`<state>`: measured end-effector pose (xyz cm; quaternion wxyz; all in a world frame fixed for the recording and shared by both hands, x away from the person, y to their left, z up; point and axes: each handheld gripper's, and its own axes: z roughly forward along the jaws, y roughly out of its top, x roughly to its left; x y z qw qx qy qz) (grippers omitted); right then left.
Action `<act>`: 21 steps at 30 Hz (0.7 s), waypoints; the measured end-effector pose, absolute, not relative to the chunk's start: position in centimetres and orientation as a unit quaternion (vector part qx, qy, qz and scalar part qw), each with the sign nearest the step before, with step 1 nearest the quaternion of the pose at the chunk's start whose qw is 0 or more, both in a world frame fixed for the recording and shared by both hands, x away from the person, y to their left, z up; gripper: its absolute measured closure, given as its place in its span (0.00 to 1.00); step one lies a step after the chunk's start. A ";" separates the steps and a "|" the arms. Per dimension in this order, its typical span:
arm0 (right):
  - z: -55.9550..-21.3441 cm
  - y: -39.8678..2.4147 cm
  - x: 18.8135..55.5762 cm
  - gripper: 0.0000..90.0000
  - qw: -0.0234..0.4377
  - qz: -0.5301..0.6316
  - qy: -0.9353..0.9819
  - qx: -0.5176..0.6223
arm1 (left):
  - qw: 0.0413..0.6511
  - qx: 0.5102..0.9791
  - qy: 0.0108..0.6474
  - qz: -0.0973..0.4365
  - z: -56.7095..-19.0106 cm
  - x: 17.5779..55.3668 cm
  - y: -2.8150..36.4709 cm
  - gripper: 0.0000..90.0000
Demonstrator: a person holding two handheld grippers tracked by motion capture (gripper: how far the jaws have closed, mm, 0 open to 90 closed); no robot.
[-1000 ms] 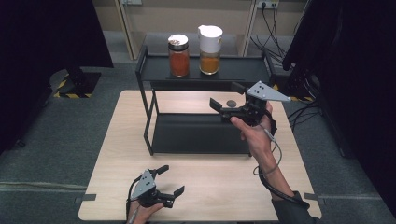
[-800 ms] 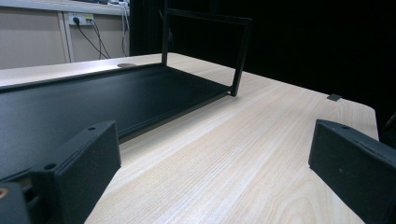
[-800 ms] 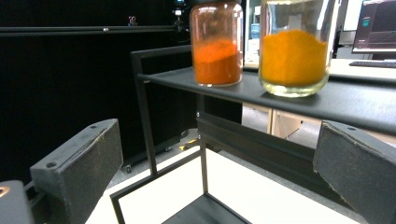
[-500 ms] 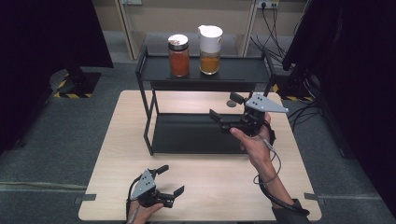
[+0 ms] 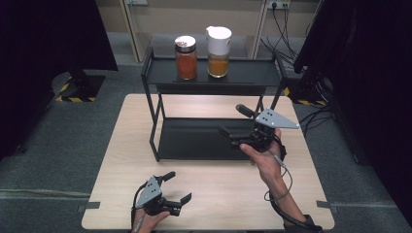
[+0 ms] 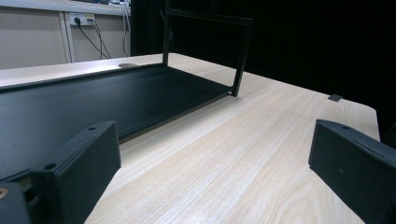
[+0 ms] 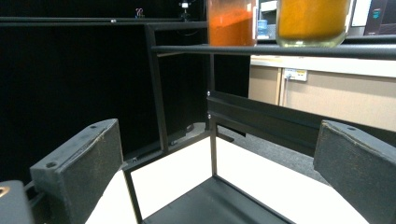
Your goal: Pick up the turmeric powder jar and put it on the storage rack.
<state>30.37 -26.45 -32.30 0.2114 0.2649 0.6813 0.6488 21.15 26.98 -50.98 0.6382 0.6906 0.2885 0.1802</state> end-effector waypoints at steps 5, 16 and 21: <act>-33.1 -26.6 29.9 0.02 0.211 0.647 0.684 0.264 | 0.638 0.691 0.289 0.180 -51.0 21.2 27.0 0.02; -35.3 -26.9 29.2 0.02 0.211 0.646 0.682 0.269 | 0.638 0.691 0.289 0.181 -51.0 21.2 27.0 0.02; -36.0 -27.0 28.8 0.02 0.212 0.644 0.683 0.270 | 0.638 0.691 0.289 0.181 -51.0 21.2 27.0 0.02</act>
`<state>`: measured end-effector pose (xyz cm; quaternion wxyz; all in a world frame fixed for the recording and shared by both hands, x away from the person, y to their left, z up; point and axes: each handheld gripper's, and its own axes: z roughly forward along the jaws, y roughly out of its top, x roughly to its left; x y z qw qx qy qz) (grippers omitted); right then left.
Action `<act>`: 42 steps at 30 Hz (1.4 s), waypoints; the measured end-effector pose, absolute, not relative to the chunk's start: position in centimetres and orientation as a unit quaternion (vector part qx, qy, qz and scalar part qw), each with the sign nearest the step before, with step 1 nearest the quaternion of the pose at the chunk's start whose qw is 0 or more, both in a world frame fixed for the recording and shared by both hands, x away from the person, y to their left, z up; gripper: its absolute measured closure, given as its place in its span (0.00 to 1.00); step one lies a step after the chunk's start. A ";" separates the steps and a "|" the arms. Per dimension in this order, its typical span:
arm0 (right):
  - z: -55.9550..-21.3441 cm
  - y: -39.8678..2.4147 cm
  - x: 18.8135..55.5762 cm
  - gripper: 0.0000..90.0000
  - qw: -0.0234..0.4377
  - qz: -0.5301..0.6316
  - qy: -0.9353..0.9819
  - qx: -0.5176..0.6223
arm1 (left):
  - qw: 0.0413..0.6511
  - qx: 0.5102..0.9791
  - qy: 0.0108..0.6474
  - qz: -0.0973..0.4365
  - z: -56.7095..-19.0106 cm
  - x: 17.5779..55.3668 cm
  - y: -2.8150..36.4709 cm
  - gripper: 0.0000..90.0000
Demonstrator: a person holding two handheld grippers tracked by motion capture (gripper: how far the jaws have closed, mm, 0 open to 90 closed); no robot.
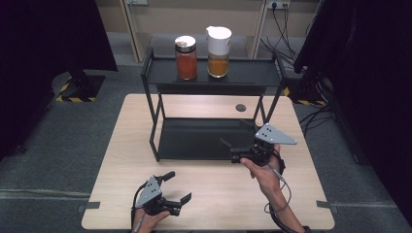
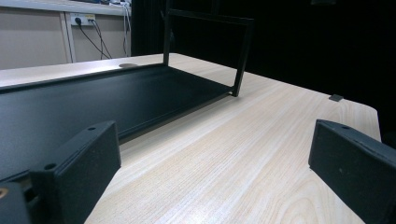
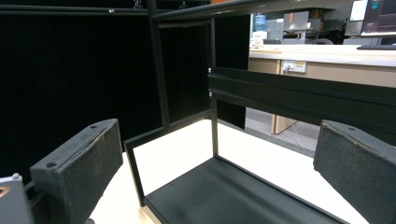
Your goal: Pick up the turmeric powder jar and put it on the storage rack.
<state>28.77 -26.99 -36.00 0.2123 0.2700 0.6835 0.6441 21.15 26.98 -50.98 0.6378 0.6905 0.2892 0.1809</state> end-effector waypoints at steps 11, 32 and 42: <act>-37.9 -27.0 28.0 0.02 0.205 0.644 0.686 0.268 | 0.638 0.690 0.290 0.181 -51.0 21.1 27.0 0.02; -41.6 -27.1 26.6 0.02 0.204 0.640 0.690 0.269 | 0.637 0.689 0.293 0.183 -51.0 21.2 27.0 0.02; -43.1 -27.0 26.0 0.02 0.205 0.634 0.694 0.271 | 0.638 0.688 0.295 0.184 -51.0 21.2 27.0 0.02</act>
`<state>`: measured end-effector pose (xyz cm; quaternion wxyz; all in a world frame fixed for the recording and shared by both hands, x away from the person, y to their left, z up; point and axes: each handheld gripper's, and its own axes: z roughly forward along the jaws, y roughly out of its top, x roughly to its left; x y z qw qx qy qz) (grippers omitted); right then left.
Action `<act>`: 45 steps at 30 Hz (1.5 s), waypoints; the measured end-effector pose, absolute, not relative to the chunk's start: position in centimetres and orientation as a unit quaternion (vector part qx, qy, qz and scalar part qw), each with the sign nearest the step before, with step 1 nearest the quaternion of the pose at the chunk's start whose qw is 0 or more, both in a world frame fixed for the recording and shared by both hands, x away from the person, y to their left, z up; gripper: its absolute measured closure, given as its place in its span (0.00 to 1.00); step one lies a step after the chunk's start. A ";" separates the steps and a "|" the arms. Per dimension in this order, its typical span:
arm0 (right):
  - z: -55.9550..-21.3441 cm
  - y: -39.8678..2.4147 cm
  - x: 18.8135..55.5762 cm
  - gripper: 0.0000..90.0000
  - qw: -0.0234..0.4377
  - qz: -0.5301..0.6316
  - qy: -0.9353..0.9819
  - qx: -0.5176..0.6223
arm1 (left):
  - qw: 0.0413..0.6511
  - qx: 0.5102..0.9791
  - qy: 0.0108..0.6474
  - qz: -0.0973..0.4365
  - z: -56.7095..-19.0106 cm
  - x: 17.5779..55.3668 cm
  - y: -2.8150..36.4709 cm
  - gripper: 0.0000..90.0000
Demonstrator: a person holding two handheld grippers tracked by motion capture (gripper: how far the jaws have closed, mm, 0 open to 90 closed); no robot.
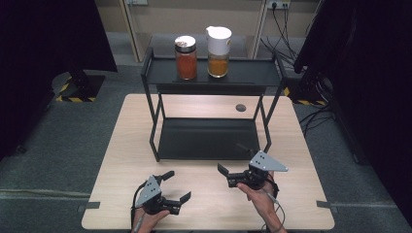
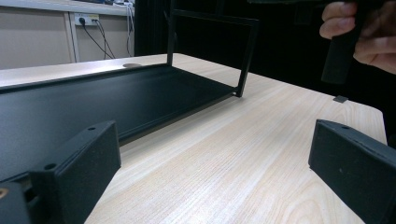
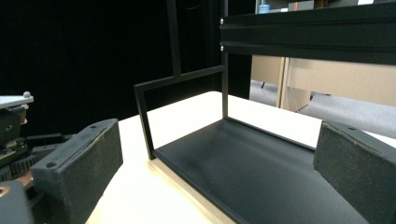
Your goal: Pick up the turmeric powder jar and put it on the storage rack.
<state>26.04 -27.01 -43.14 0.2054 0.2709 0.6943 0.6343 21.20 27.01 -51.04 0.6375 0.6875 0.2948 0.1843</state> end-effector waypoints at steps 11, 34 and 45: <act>-44.9 -26.8 25.6 0.02 0.203 0.634 0.697 0.266 | 0.638 0.687 0.296 0.184 -51.0 21.2 27.1 0.02; -47.1 -27.1 25.8 0.02 0.190 0.633 0.701 0.268 | 0.641 0.682 0.301 0.183 -51.1 21.4 27.2 0.02; -47.5 -27.2 25.9 0.02 0.182 0.632 0.702 0.272 | 0.640 0.682 0.300 0.186 -51.0 21.4 27.3 0.02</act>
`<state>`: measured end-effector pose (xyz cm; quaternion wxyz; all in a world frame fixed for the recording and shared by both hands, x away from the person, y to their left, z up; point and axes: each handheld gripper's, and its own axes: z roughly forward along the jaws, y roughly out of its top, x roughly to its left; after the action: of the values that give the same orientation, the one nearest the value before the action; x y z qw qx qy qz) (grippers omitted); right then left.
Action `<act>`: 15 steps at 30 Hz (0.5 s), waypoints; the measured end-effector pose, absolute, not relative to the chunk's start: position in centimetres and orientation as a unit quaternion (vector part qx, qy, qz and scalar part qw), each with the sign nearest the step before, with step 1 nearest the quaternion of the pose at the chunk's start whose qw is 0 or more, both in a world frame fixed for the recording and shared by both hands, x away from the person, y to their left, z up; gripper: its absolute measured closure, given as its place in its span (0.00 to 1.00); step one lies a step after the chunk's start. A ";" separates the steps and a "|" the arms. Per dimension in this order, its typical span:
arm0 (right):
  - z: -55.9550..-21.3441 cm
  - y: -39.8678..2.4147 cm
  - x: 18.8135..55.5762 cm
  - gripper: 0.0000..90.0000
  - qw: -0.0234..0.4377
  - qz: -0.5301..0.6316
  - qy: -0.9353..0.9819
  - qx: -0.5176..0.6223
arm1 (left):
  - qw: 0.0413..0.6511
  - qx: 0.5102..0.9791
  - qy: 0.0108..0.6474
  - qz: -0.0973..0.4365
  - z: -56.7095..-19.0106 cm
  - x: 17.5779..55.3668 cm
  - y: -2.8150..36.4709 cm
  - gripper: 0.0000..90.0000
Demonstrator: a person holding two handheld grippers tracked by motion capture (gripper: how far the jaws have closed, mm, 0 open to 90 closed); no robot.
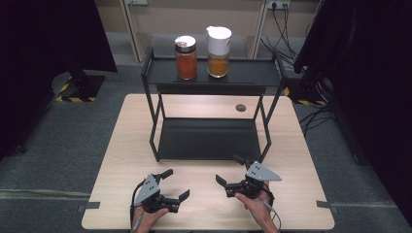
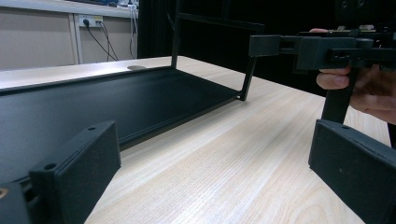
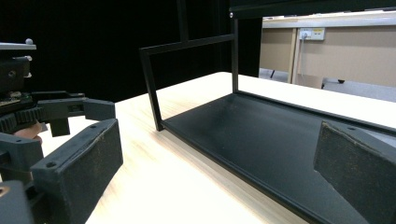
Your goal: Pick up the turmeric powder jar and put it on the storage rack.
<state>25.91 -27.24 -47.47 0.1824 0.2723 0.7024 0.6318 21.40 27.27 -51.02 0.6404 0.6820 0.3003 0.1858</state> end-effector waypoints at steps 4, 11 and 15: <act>-47.6 -27.3 25.9 0.02 0.182 0.632 0.702 0.273 | 0.640 0.682 0.300 0.186 -51.0 21.4 27.3 0.02; -47.6 -27.2 25.9 0.02 0.179 0.632 0.701 0.277 | 0.641 0.684 0.294 0.187 -51.0 21.2 27.3 0.02; -47.6 -27.2 25.8 0.02 0.179 0.633 0.700 0.279 | 0.641 0.684 0.293 0.187 -51.0 21.1 27.3 0.02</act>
<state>25.85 -27.20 -47.61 0.1789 0.2788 0.7001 0.6326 21.15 27.30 -50.98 0.6411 0.6842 0.2930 0.1871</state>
